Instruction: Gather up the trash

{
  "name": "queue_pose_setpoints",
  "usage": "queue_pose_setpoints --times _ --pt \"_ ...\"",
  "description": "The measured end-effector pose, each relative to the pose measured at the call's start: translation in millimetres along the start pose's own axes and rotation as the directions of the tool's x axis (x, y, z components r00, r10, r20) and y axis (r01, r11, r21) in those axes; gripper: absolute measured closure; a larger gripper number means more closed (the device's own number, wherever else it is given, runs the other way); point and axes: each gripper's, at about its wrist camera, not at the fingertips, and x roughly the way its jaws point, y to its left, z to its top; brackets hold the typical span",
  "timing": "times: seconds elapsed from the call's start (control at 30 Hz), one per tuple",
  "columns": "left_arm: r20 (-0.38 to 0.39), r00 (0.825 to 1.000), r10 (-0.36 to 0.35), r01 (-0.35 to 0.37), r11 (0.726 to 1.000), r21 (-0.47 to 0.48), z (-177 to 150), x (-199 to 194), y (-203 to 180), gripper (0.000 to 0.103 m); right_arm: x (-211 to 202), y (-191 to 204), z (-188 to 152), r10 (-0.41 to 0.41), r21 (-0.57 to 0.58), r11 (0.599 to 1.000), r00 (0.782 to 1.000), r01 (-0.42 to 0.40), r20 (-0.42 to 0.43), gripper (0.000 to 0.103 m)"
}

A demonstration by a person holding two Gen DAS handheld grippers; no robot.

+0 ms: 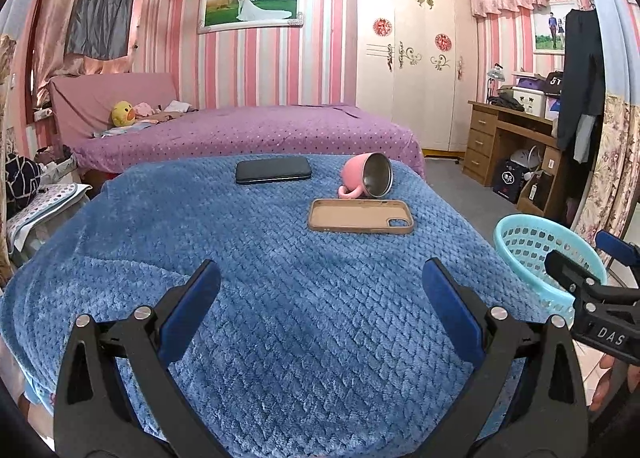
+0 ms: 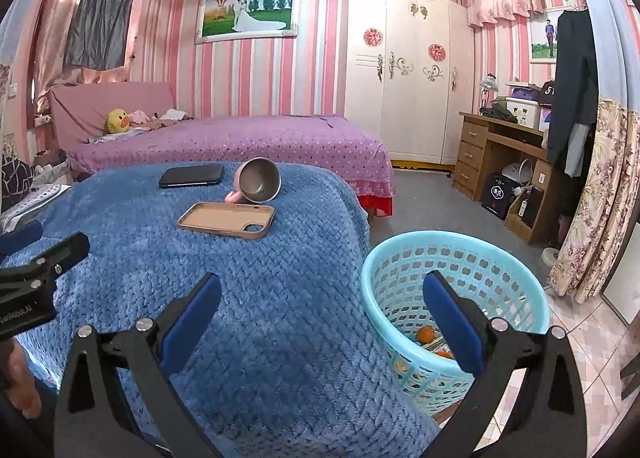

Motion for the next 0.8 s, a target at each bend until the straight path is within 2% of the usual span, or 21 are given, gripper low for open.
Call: queue_pose_setpoints --times 0.33,0.8 --pt "-0.014 1.000 -0.002 0.003 1.000 0.024 -1.4 4.6 -7.6 0.005 -1.3 -8.4 0.9 -0.005 0.039 0.999 1.000 0.004 0.010 0.005" --pt "-0.010 1.000 -0.008 0.009 0.999 0.031 -0.3 6.5 -13.0 0.006 -1.6 -6.2 0.8 -0.015 0.016 1.000 1.000 0.015 0.019 0.005"
